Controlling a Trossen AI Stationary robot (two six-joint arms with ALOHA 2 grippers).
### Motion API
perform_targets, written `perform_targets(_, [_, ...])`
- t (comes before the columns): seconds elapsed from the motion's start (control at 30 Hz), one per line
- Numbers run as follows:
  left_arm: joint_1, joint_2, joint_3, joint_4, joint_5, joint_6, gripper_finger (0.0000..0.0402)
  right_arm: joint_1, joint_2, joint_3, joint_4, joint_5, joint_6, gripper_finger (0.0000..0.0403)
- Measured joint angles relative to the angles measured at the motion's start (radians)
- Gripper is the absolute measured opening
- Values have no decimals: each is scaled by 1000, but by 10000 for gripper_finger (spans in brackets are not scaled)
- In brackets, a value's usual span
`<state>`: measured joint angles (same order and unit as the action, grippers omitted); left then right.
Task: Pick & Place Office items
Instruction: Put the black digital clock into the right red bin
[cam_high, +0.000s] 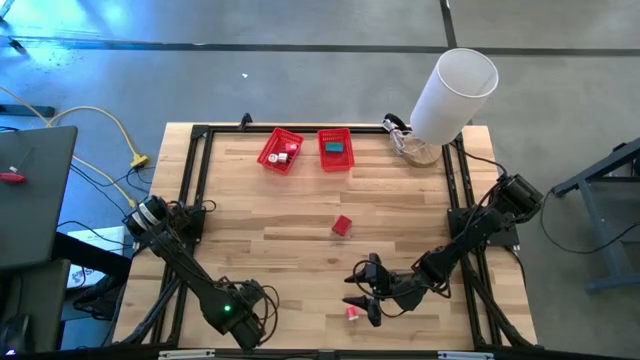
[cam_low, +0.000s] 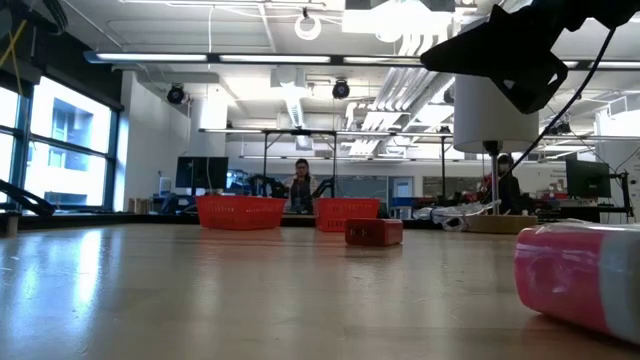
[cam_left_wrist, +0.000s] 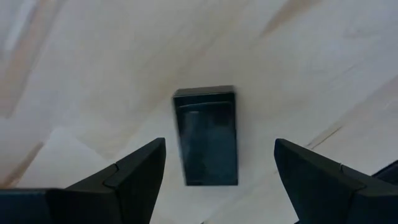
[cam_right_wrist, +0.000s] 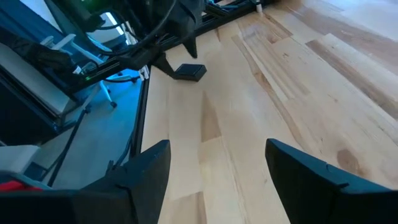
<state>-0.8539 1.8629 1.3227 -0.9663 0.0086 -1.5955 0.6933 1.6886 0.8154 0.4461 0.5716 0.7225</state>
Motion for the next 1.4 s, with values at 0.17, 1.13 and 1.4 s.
perform_targets(0.17, [0,0,-32,8,0,-34,291,0,0,0,28,2,-42,252])
perform_targets(1.13, [29,-3,-128,141,77,59,144,-1,0,0,60,-26,-73,252])
perform_targets(1.4, [50,-4,-117,113,34,206,144,-1,0,0,60,-25,-73,252])
